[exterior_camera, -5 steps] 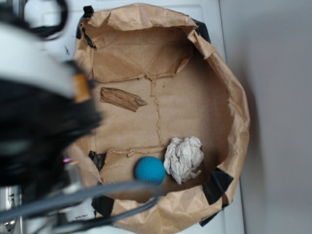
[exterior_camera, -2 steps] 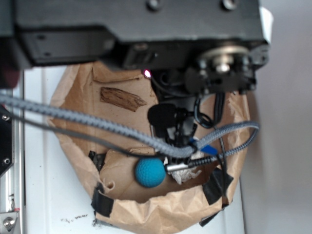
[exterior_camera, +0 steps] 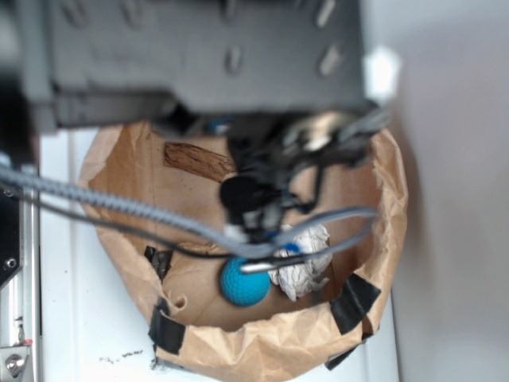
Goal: Grab the blue ball.
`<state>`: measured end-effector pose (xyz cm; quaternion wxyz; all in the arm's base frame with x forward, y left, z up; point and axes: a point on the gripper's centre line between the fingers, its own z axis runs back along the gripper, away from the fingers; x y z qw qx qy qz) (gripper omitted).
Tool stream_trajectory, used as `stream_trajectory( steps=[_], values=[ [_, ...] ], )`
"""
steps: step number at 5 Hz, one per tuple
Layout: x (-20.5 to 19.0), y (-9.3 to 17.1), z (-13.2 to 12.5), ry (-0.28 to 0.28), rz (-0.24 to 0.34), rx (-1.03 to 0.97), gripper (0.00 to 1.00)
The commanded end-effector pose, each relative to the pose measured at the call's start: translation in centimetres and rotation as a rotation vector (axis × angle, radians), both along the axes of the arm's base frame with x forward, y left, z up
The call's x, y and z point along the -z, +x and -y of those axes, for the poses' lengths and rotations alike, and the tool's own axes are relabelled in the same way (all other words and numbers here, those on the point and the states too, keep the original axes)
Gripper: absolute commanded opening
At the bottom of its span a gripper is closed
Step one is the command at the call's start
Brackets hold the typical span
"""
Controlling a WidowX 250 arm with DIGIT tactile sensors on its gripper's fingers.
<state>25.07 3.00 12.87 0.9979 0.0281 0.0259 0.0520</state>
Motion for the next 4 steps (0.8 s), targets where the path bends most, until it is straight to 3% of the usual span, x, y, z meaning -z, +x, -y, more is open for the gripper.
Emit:
stream_trajectory(
  steps=[1, 2, 3, 4],
  values=[
    [5.4, -1.2, -2.1, 0.114, 0.069, 0.031, 1.00],
    [5.4, -1.3, -0.1, -0.008, 0.060, 0.070, 1.00],
    [4.5, -0.4, 1.7, -0.173, 0.091, 0.059, 1.00],
    [4.2, 0.6, 3.3, -0.211, 0.135, 0.066, 1.00]
  ],
)
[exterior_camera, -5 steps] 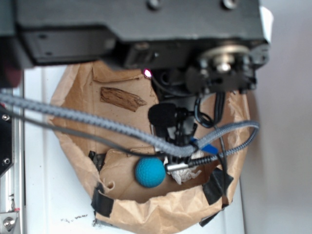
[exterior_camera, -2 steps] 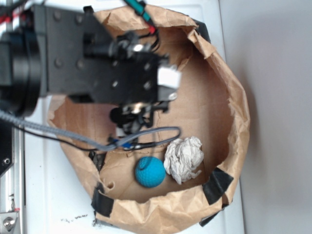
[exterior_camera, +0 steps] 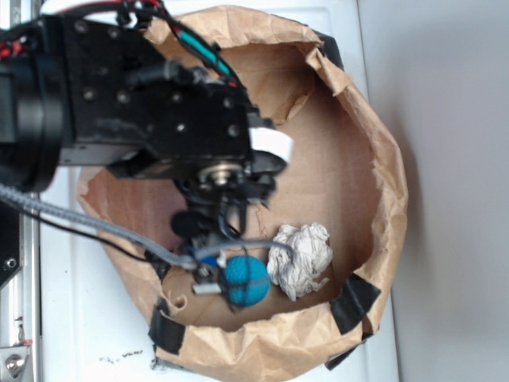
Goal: Grab the blue ball.
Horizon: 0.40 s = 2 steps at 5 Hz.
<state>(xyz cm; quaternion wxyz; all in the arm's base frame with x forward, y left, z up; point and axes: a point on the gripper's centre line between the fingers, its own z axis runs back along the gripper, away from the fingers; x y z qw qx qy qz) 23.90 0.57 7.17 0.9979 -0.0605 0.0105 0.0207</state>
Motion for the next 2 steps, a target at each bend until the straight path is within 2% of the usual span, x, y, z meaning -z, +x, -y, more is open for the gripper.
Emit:
stream_trajectory(
  steps=[1, 2],
  values=[
    [-0.2, 2.9, 3.2, -0.018, 0.077, -0.002, 1.00],
    [2.0, 3.3, 5.4, -0.008, 0.054, -0.001, 1.00]
  ],
)
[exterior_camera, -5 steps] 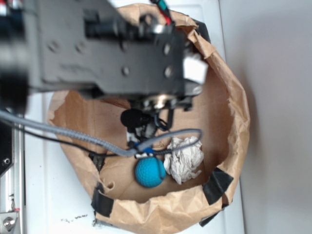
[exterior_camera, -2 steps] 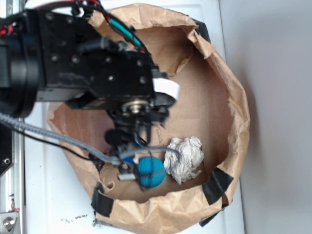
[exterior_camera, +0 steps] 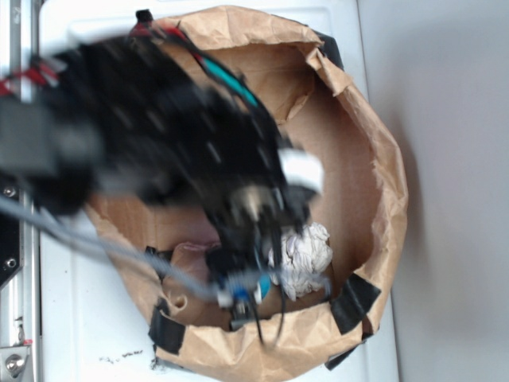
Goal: Grab the blue ball.
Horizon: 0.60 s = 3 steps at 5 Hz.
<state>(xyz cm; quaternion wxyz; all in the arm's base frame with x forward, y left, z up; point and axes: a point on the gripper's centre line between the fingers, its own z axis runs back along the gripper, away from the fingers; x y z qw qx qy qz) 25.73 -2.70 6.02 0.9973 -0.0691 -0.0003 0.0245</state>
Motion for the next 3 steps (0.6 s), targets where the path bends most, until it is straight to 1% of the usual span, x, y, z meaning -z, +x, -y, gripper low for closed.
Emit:
stream_trajectory(
  steps=[1, 2, 3],
  values=[
    [3.2, 1.6, 3.5, -0.021, -0.053, 0.012, 1.00],
    [4.7, 1.4, 4.0, -0.005, -0.080, 0.015, 0.00],
    [4.0, 1.8, 3.4, 0.006, -0.069, -0.003, 0.00]
  ],
)
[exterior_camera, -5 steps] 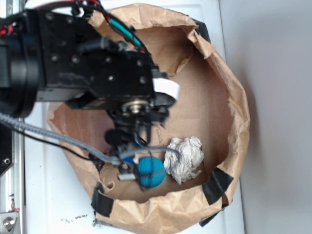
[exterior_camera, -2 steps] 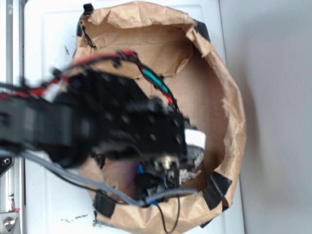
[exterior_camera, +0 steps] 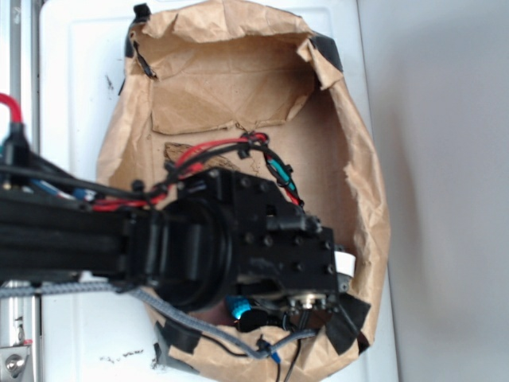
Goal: Grab the blue ball.
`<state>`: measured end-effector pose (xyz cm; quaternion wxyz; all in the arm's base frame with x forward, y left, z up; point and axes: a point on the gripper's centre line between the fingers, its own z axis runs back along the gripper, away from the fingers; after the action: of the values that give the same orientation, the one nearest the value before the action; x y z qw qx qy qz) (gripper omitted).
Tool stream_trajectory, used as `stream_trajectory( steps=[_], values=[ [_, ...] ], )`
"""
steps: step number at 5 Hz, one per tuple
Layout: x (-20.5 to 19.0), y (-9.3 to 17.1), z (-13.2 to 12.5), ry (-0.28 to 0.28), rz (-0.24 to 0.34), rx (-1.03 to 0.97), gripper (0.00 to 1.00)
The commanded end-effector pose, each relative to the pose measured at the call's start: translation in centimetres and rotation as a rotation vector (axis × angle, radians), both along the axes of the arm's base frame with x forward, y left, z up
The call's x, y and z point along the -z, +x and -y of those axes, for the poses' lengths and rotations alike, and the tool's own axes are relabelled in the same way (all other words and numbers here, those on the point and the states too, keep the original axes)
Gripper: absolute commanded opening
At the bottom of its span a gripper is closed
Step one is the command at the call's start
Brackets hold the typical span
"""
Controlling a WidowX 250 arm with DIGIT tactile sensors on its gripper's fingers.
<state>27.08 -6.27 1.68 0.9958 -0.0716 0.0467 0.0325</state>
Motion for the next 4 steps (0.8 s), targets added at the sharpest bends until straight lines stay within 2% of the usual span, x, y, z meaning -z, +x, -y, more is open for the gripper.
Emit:
stream_trajectory(
  steps=[1, 2, 3, 4],
  values=[
    [-2.5, -0.3, -1.1, 0.005, 0.084, -0.032, 0.00],
    [-6.1, 0.0, -4.6, -0.040, 0.144, -0.131, 0.00],
    [-8.8, -0.3, -8.7, -0.066, 0.169, -0.250, 0.00],
    [-11.1, -1.2, -10.5, -0.035, 0.199, -0.294, 0.00]
  ],
)
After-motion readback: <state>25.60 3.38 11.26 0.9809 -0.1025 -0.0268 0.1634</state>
